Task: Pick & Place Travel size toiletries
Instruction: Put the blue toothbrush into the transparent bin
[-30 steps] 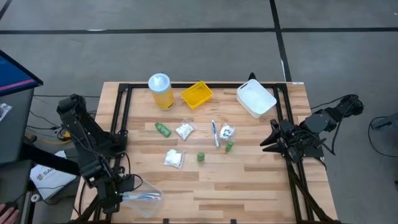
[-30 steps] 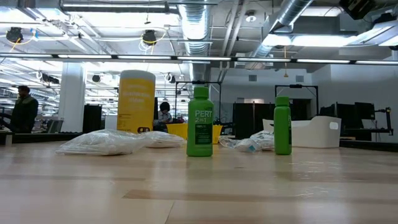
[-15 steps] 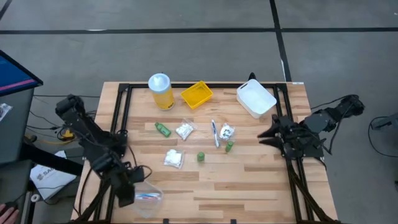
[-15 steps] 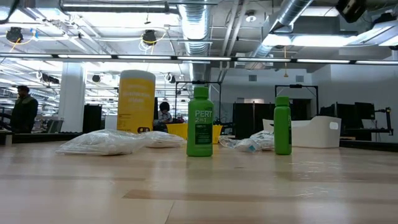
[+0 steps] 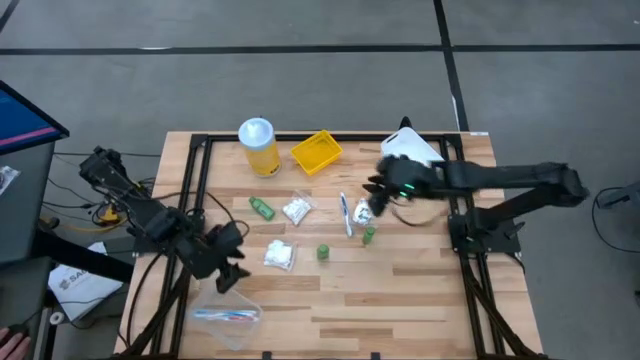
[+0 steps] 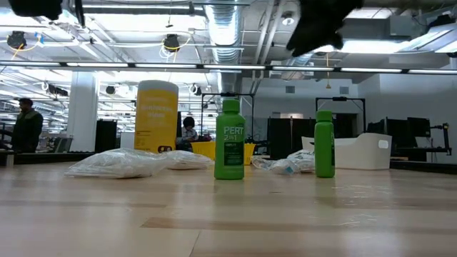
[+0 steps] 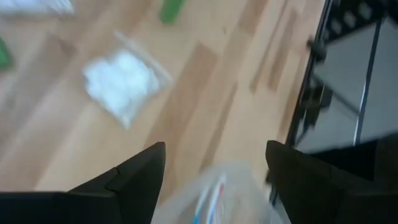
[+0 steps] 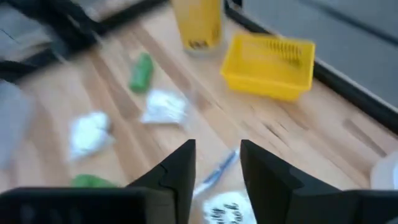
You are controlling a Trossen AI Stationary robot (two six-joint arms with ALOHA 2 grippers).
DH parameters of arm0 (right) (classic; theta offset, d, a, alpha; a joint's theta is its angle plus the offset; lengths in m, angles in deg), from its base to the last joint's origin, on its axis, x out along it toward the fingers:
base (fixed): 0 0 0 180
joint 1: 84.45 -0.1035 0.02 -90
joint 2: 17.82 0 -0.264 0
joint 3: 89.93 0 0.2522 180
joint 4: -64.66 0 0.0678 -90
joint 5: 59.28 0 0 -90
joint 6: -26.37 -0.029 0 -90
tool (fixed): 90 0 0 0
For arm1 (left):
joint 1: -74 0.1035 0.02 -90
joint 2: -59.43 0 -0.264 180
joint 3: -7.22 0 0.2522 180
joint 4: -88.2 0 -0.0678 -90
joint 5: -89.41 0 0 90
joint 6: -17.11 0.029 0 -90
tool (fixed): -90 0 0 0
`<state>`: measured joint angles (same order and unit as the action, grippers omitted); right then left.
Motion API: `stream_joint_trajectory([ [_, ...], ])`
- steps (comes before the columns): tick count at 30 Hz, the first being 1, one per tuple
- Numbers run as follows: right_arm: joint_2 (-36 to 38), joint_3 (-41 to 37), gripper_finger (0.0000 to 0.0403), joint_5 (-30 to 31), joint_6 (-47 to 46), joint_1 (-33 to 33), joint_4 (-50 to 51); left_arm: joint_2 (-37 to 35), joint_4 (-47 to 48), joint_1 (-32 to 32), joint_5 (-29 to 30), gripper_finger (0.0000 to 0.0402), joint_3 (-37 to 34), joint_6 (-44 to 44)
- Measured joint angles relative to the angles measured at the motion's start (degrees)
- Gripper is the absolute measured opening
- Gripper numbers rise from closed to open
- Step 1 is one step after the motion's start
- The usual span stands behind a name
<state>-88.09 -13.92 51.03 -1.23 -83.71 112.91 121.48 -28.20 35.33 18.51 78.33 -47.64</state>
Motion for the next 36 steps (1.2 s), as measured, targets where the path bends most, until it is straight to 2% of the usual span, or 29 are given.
stream_joint_trajectory([
  [2, -6.0, 3.5, 0.0146, -4.0, 1.0, 3.5, 3.5, -1.2, 0.0, 0.2, 2.7, 0.0273, 0.0, 0.0],
  [7, -19.7, 10.5, 0.0222, -13.6, 2.0, 9.8, 4.2, -3.1, -0.2, 0.2, 8.1, 0.0273, 0.0, -0.2],
  [11, -29.8, 14.6, 0.0254, -16.9, 1.7, 12.5, 5.0, -3.2, -0.2, 0.2, 9.1, 0.0273, 0.0, -0.2],
  [16, -39.4, 19.1, 0.0249, -17.5, 2.1, 13.8, 8.3, -3.1, -0.2, 0.2, 9.4, 0.0273, 0.0, -0.2],
  [21, -45.1, 21.6, 0.0234, -17.5, 3.2, 15.3, 11.0, -3.1, -0.2, 0.2, 10.0, 0.0273, 0.0, -0.2],
  [27, -47.8, 21.7, 0.0225, -17.6, 4.2, 16.2, 11.1, -3.1, -0.2, 0.2, 12.0, 0.0273, 0.0, -0.2],
  [29, -49.1, 22.0, 0.0224, -19.2, 4.2, 16.2, 9.0, -3.1, -0.3, 0.2, 12.0, 0.0273, 0.0, -0.1],
  [31, -49.5, 21.7, 0.0223, -21.0, 4.2, 16.2, 11.3, -3.1, -0.3, 0.2, 12.1, 0.0273, 0.0, -0.1],
  [36, -50.6, 22.0, 0.0220, -21.3, 4.2, 16.1, 10.3, -3.1, -0.4, 0.2, 12.7, 0.0273, 0.0, 0.0],
])
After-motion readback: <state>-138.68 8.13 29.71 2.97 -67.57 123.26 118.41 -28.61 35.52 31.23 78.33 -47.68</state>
